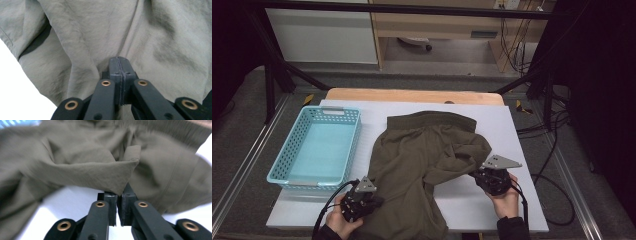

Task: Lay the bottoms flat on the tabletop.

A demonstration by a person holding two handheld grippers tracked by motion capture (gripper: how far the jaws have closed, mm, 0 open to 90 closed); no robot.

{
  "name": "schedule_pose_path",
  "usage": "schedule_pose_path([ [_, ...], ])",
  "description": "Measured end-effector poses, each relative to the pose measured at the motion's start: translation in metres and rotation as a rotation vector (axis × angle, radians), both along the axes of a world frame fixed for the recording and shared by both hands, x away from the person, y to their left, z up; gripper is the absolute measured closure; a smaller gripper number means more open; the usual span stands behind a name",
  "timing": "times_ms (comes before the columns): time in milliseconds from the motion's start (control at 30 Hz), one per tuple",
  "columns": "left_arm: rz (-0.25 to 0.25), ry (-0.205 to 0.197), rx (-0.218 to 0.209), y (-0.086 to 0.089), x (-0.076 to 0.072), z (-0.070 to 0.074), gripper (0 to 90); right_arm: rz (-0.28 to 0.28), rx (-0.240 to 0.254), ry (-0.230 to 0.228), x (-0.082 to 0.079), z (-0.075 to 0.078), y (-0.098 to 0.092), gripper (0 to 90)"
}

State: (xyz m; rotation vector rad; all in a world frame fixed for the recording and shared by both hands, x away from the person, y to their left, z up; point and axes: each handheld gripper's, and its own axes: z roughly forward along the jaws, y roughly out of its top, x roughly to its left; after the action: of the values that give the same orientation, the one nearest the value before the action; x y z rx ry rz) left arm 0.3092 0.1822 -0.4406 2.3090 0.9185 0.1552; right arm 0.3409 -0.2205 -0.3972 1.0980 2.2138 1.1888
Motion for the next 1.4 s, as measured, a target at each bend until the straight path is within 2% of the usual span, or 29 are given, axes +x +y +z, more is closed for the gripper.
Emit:
schedule_pose_path([
  [100, 0.0, 0.001, 0.0, 0.0, 0.0, 0.0, 89.1, 0.036, 0.026, -0.011, -0.006, 0.025, 0.006, 88.1],
  [167, 0.0, 0.001, 0.0, 0.0, 0.0, 0.0, 89.1, 0.07, 0.027, 0.014, -0.008, 0.041, 0.017, 88.0],
  [233, 0.0, 0.0, 0.001, 0.0, 0.0, 0.0, 89.1, 0.088, 0.006, 0.012, -0.012, 0.054, 0.033, 87.9],
  [333, -0.001, -0.002, 0.004, 0.0, 0.0, 0.0, 89.1, 0.158, -0.039, 0.007, -0.013, 0.063, 0.061, 87.7],
  [400, -0.002, -0.002, 0.004, 0.0, 0.0, 0.0, 89.1, 0.19, -0.072, 0.006, -0.007, 0.059, 0.082, 87.7],
  [467, -0.003, -0.003, 0.006, 0.0, 0.0, 0.0, 89.1, 0.207, -0.092, 0.027, 0.006, 0.048, 0.101, 87.7],
  [567, -0.004, -0.003, 0.005, 0.0, 0.0, 0.0, 89.1, 0.219, -0.086, 0.103, 0.028, 0.021, 0.123, 87.7],
  [700, -0.004, -0.003, 0.004, 0.0, 0.0, 0.0, 89.1, 0.213, -0.08, 0.163, 0.043, -0.01, 0.142, 85.2],
  [733, -0.005, -0.006, 0.004, -0.001, -0.001, 0.0, 89.1, 0.214, -0.08, 0.178, 0.044, -0.015, 0.145, 81.5],
  [767, -0.007, -0.006, 0.006, -0.001, -0.001, 0.0, 89.1, 0.218, -0.081, 0.174, 0.043, -0.018, 0.146, 77.4],
  [833, -0.006, -0.005, 0.005, 0.0, -0.001, 0.0, 89.1, 0.229, -0.072, 0.162, 0.038, -0.018, 0.143, 71.1],
  [933, -0.004, -0.004, 0.005, 0.0, -0.001, 0.0, 89.1, 0.244, -0.008, 0.129, 0.026, -0.007, 0.124, 50.9],
  [1033, -0.004, -0.005, 0.004, -0.001, -0.001, 0.0, 89.1, 0.208, 0.024, 0.057, 0.012, 0.005, 0.095, 41.4],
  [1133, -0.004, -0.004, 0.005, 0.0, 0.0, 0.0, 89.1, 0.143, 0.044, 0.027, -0.002, 0.009, 0.061, 42.6],
  [1167, -0.004, -0.003, 0.004, 0.0, 0.0, 0.0, 89.1, 0.114, 0.029, 0.028, -0.008, 0.006, 0.051, 43.6],
  [1233, -0.004, -0.002, 0.004, 0.0, 0.0, 0.0, 89.1, 0.094, 0.022, 0.041, -0.015, -0.004, 0.038, 44.3],
  [1333, -0.002, -0.003, 0.004, 0.0, 0.0, 0.0, 89.1, 0.081, 0.022, 0.083, -0.019, -0.023, 0.032, 45.7],
  [1400, -0.001, -0.003, 0.003, 0.0, 0.0, 0.0, 89.1, 0.087, 0.02, 0.102, -0.017, -0.033, 0.039, 46.0],
])
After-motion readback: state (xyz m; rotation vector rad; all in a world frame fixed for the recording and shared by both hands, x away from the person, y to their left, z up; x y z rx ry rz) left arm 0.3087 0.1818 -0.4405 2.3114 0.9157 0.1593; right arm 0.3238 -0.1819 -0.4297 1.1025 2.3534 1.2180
